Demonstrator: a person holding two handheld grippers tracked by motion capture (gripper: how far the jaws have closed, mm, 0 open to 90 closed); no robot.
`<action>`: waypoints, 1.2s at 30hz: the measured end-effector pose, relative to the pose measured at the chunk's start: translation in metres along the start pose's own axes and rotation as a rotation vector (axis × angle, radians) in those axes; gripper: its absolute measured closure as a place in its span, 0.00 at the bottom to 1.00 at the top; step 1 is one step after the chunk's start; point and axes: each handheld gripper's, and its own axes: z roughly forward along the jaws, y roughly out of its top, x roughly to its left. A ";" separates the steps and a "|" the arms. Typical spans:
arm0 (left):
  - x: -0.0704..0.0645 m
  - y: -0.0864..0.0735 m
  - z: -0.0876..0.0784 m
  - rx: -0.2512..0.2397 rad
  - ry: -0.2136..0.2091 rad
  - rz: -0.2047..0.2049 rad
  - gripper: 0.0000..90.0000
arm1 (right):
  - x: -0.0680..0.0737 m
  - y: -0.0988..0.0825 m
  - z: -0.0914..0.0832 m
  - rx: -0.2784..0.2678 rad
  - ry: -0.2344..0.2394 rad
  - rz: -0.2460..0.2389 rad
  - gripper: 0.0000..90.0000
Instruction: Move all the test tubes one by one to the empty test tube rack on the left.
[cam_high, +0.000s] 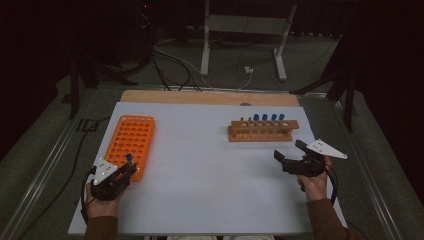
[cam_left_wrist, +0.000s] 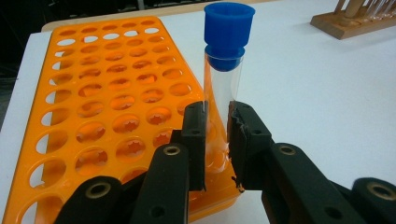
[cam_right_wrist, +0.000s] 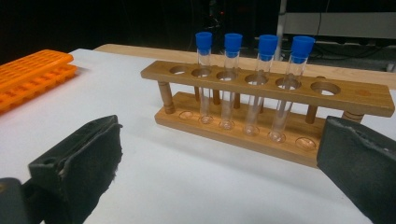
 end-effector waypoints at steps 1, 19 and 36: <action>0.000 0.000 0.000 0.004 0.000 -0.001 0.87 | 0.000 0.000 0.000 0.000 0.001 0.001 0.00; 0.000 -0.002 -0.001 0.001 0.014 -0.020 0.74 | 0.000 -0.002 0.001 0.005 0.004 0.004 0.00; -0.001 0.000 -0.002 -0.008 0.002 -0.013 0.86 | 0.000 -0.003 0.002 0.006 0.002 0.002 0.00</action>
